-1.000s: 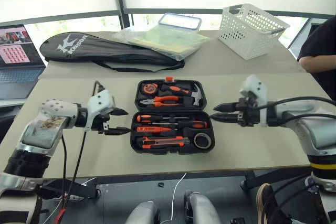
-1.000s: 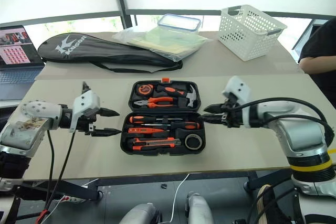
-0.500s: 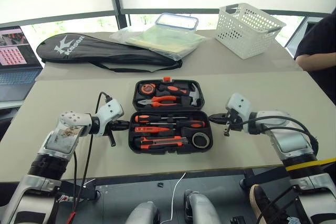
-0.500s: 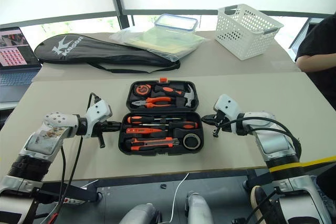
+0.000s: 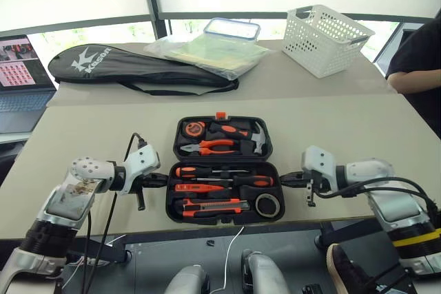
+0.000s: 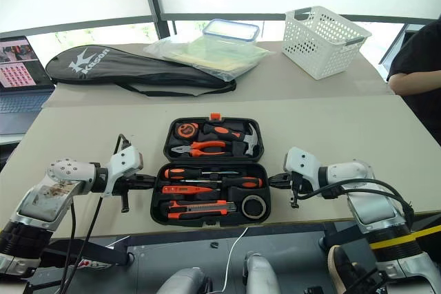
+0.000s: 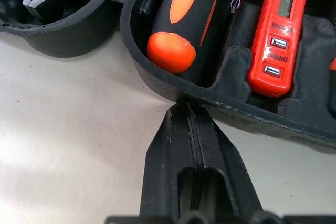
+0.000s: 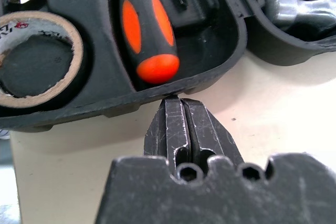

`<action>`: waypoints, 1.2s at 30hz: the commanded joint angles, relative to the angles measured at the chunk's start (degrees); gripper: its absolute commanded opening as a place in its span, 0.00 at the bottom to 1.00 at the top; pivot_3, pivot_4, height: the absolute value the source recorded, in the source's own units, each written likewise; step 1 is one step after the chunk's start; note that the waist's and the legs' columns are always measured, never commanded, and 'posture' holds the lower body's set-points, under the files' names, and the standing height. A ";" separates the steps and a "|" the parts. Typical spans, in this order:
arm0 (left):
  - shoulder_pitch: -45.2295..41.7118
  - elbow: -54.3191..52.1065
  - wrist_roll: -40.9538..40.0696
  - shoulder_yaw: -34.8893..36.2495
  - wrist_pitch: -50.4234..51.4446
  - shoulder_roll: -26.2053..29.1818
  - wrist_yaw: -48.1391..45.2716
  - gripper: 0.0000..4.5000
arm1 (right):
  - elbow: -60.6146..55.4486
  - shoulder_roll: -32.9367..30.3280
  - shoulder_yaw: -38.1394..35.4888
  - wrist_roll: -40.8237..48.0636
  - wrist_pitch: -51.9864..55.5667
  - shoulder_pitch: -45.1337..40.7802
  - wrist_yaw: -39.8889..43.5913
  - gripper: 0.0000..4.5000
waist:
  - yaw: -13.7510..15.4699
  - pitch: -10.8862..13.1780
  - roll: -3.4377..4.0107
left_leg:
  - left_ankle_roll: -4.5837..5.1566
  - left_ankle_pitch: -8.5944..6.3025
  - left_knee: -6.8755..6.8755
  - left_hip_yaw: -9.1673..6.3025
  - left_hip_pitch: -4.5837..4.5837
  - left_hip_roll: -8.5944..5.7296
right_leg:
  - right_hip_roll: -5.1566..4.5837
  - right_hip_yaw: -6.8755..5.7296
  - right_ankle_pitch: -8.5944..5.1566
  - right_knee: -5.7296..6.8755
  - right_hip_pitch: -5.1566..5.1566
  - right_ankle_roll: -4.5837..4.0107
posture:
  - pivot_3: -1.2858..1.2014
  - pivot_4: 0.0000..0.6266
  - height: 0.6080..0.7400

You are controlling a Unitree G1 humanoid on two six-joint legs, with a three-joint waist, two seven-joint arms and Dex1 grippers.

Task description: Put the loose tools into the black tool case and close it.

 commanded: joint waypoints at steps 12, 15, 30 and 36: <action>-19.03 17.11 -7.56 9.57 22.32 -6.75 13.33 0.84 | 10.52 7.16 -10.90 6.78 28.85 -19.02 -16.77 0.71 | 0.32 -0.02 -0.04 | -0.03 0.02 0.05 -0.01 0.10 0.01 | -0.05 0.01 0.06 0.03 0.15 -0.07 | 0.52 0.24 1.00; -23.84 20.14 -9.22 10.19 29.17 -10.49 16.14 1.00 | 15.10 12.03 -9.88 5.56 32.19 -23.92 -21.22 0.94 | 0.21 -0.02 -0.04 | -0.02 0.02 0.09 -0.05 0.03 0.02 | -0.06 0.00 0.08 0.12 0.17 -0.06 | 0.52 0.24 1.00; -27.42 24.34 -10.97 11.67 33.01 -16.61 24.66 0.44 | 19.20 16.92 -5.70 4.05 36.00 -26.84 -25.70 0.25 | -0.57 -0.03 -0.02 | -0.19 0.12 0.14 -0.10 -0.10 -0.14 | -0.04 -0.04 0.13 0.14 -0.08 0.00 | 0.52 0.24 1.00; -26.74 23.76 -11.42 12.36 32.84 -16.51 25.07 0.00 | 16.63 16.67 -5.72 5.02 37.17 -26.06 -25.49 0.00 | -0.55 -0.06 -0.02 | -0.18 0.13 0.16 -0.11 -0.07 -0.16 | -0.11 0.01 0.13 0.42 -0.05 0.00 | 0.52 0.24 1.00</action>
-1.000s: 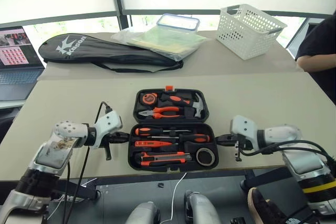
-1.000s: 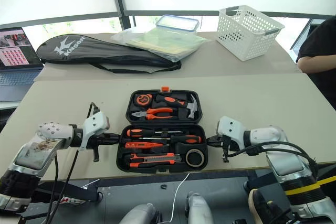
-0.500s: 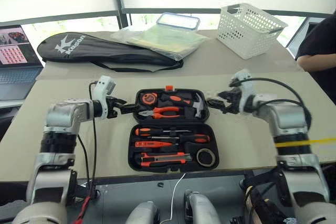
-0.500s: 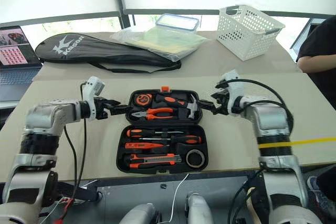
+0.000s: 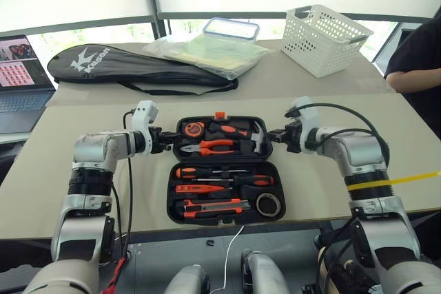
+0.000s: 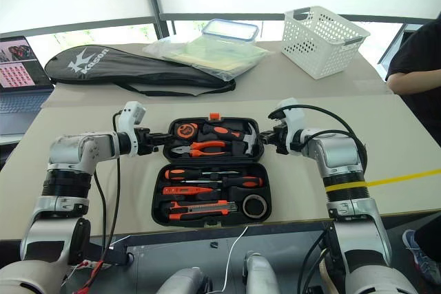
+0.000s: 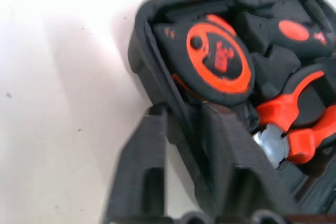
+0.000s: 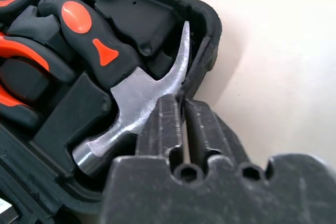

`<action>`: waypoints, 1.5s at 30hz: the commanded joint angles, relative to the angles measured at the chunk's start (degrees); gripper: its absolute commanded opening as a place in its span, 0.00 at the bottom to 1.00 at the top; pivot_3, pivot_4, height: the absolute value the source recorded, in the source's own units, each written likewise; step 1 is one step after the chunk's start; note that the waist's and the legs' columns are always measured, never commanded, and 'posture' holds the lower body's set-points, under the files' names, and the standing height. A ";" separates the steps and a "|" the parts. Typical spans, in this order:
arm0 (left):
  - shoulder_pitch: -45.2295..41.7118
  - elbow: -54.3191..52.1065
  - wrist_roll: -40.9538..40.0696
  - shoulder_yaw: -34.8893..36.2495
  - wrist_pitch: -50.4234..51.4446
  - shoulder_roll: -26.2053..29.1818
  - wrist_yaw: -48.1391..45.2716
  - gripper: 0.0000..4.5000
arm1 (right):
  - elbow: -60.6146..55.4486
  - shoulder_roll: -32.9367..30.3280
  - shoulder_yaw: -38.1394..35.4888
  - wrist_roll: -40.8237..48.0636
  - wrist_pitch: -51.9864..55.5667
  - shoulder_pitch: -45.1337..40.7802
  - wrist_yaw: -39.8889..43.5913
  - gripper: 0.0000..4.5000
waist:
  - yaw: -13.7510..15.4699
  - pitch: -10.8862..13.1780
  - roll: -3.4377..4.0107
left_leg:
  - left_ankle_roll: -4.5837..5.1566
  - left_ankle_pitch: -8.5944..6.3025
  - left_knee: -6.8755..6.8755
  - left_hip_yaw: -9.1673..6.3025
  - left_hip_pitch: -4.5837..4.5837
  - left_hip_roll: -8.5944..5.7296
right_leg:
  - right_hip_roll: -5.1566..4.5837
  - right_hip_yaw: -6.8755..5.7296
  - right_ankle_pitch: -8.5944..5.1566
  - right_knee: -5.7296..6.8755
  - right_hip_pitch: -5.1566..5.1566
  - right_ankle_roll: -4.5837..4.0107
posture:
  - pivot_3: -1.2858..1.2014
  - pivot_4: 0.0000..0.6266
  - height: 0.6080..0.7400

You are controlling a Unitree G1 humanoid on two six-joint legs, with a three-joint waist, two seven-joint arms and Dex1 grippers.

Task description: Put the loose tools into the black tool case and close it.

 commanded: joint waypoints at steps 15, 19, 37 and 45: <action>1.85 -8.00 7.71 -2.24 -36.18 -2.80 3.68 0.00 | -2.05 3.41 -1.03 -7.58 -28.65 -3.42 -10.46 0.00 | 0.11 0.01 -0.01 | -0.07 0.08 0.01 0.07 -0.33 -0.07 | -0.26 0.08 0.05 0.29 -0.58 -0.08 | 0.52 0.24 1.00; 6.82 -12.22 9.93 -3.40 -41.58 -2.82 4.49 0.00 | -4.10 3.44 0.23 -10.19 -35.67 2.14 -10.98 0.00 | -0.31 0.00 -0.01 | -0.05 0.09 -0.02 0.06 -0.47 -0.09 | -0.31 -0.03 0.05 0.33 -0.80 -0.08 | 0.52 0.24 1.00; 38.29 -38.99 11.15 4.74 -45.38 2.26 10.12 0.37 | -21.99 -5.02 -6.69 -9.31 -57.70 31.93 -8.10 0.36 | -0.17 -0.09 0.01 | 0.03 0.04 -0.93 0.30 0.90 0.10 | 0.21 0.95 -0.03 -0.42 0.34 -0.02 | 0.52 0.24 1.00; 48.03 -44.30 -13.69 21.06 -16.75 21.11 -7.90 0.81 | -42.86 -23.03 -16.83 15.98 -32.92 51.01 13.20 0.60 | 0.07 -0.05 -0.01 | 0.27 -0.11 -1.04 0.33 1.12 0.24 | 0.39 0.87 -0.21 -0.48 0.57 0.05 | 0.52 0.24 1.00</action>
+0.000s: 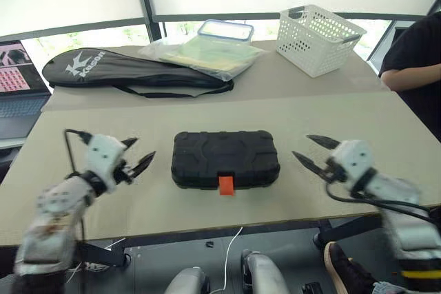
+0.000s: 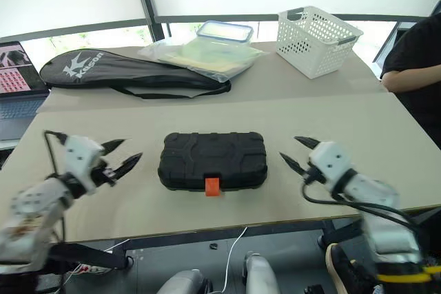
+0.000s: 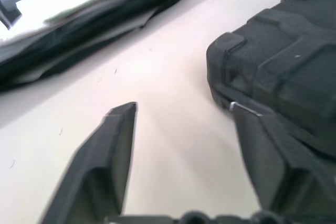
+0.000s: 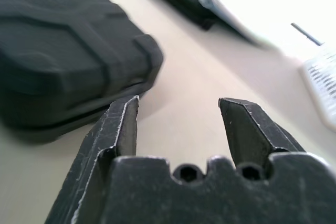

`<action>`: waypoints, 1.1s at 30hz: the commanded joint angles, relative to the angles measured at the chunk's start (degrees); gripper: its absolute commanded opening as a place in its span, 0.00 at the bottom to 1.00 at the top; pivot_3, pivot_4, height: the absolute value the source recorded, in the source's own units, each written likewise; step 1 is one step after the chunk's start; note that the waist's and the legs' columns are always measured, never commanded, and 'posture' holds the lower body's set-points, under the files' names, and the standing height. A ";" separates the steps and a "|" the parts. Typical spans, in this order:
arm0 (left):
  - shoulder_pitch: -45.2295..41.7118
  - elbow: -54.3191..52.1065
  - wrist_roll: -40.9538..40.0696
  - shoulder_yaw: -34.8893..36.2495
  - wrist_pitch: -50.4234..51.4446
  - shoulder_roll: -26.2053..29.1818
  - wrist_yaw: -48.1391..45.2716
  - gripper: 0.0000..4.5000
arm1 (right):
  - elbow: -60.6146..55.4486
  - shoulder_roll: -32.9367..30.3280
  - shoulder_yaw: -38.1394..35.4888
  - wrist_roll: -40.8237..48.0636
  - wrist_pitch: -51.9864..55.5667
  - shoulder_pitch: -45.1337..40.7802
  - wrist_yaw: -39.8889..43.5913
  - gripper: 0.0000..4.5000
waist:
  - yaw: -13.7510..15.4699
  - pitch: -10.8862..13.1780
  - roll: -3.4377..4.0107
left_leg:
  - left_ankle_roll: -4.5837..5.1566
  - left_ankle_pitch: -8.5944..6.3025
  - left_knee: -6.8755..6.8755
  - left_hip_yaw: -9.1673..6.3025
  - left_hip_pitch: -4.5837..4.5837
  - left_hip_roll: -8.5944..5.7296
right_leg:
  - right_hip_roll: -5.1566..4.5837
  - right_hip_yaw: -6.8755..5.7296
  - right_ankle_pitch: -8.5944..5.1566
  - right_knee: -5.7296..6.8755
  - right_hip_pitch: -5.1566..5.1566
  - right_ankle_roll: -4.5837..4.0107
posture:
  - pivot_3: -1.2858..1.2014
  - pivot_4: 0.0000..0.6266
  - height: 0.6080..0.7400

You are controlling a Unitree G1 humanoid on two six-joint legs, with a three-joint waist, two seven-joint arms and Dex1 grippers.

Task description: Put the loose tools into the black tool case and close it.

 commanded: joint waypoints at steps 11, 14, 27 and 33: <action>-45.44 53.57 23.96 -31.14 -25.64 -1.64 -14.64 0.26 | -6.71 -4.57 15.88 0.58 9.63 -3.98 12.27 0.05 | 1.74 0.07 -0.32 | 0.12 -0.06 0.07 -0.02 0.51 -0.25 | -0.28 -0.39 -0.15 -0.04 0.62 0.15 | 0.52 0.24 1.00; -54.95 67.34 30.21 -36.13 -35.54 -7.82 -13.17 0.03 | -2.46 -2.30 20.57 -3.69 8.23 -9.58 12.33 0.00 | 1.47 0.06 -0.43 | 0.12 -0.06 0.17 -0.10 0.25 -0.26 | -0.29 -0.63 -0.11 -0.02 0.53 0.15 | 0.52 0.24 1.00; -55.26 66.50 29.49 -40.97 -46.23 -9.80 -38.77 0.01 | 15.29 6.44 22.80 -17.68 3.81 -24.13 1.49 0.00 | 0.02 0.06 -0.43 | 0.16 -0.06 0.96 -0.14 -0.95 -0.27 | -0.55 -0.82 0.18 -0.03 -0.36 0.12 | 0.52 0.24 1.00; -50.50 49.97 23.39 -35.84 -32.41 -6.51 -39.23 0.01 | 11.52 3.27 17.19 -12.52 5.73 -20.75 6.03 0.00 | 0.94 0.06 -0.42 | 0.17 -0.06 0.98 -0.29 -1.12 -0.24 | -0.29 -0.90 0.18 0.10 -0.49 0.12 | 0.52 0.24 1.00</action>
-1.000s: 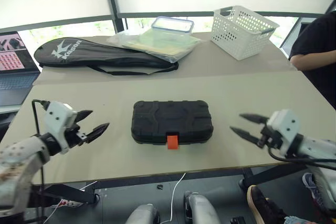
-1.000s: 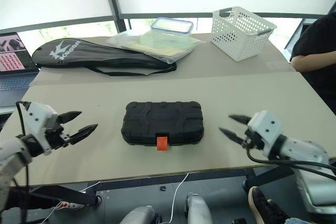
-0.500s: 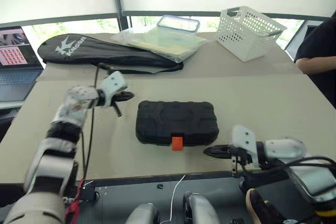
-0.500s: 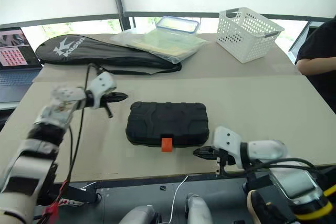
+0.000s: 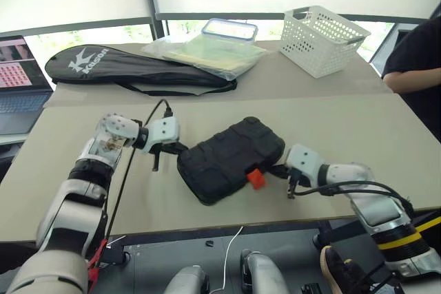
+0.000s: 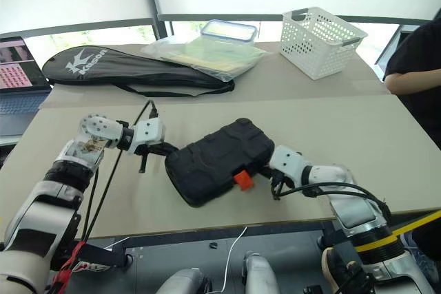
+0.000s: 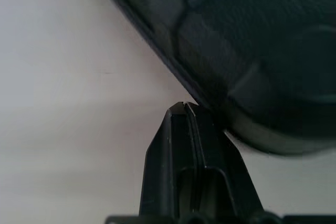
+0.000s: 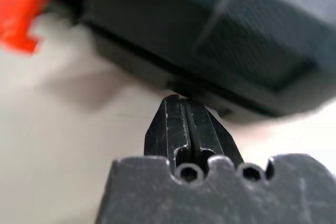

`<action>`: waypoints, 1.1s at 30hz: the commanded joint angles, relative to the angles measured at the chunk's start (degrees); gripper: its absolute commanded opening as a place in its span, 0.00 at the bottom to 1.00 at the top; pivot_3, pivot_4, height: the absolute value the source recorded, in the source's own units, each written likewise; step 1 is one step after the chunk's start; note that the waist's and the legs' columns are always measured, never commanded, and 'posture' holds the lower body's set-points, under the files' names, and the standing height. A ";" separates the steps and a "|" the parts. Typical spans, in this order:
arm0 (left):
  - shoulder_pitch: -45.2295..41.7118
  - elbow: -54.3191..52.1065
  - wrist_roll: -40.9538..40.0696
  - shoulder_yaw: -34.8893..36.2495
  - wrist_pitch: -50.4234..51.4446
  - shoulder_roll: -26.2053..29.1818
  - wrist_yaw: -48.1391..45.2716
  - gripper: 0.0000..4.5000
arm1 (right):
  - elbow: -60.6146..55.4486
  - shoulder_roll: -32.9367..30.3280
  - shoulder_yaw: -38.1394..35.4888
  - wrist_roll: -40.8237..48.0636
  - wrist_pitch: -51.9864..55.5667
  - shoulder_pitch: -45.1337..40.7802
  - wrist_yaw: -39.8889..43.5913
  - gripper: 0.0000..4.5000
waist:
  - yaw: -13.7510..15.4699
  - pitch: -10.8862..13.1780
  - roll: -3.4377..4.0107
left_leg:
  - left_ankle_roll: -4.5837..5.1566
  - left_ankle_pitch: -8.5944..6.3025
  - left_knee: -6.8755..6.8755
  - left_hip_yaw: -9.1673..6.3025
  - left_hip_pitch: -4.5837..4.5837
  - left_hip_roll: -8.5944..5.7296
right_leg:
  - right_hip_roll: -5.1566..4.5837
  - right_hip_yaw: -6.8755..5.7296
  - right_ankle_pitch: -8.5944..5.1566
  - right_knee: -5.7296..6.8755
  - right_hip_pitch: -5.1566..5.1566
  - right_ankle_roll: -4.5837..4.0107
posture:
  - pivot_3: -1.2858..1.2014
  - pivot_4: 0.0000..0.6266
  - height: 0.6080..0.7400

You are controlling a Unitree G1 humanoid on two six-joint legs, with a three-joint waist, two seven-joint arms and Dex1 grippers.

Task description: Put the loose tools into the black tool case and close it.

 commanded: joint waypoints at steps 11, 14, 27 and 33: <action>-1.46 -17.32 -2.38 -1.35 14.13 -2.59 3.02 0.01 | -19.69 -1.80 -9.21 16.54 13.64 1.93 3.49 0.00 | 0.46 -0.01 0.01 | -0.01 0.00 0.11 0.04 0.04 0.00 | -0.06 0.09 0.03 -0.08 0.00 -0.02 | 0.52 0.24 1.00; -0.23 -14.48 3.05 -5.53 7.34 -3.06 4.65 0.01 | -19.48 -0.27 -5.60 14.56 12.63 1.98 3.00 0.00 | 0.60 -0.01 -0.01 | -0.01 0.00 0.09 0.06 0.19 0.02 | -0.02 0.18 0.03 -0.08 0.17 -0.04 | 0.52 0.24 1.00; 1.76 -15.11 2.79 -5.25 5.43 -2.60 5.67 0.01 | -21.10 -2.94 -5.77 11.79 12.20 12.37 1.98 0.00 | 0.75 -0.19 0.21 | 0.17 -0.12 -0.04 0.05 1.15 0.04 | -0.02 0.22 -0.08 -0.16 1.07 0.13 | 0.52 0.24 1.00; 2.07 -16.68 2.35 -4.99 6.33 -2.91 5.54 0.01 | -21.77 -1.59 -6.43 11.85 13.05 14.79 -0.20 0.00 | 0.69 -0.19 0.22 | 0.17 -0.12 -0.04 0.07 1.15 0.04 | -0.03 0.27 -0.08 -0.15 1.06 0.14 | 0.52 0.24 1.00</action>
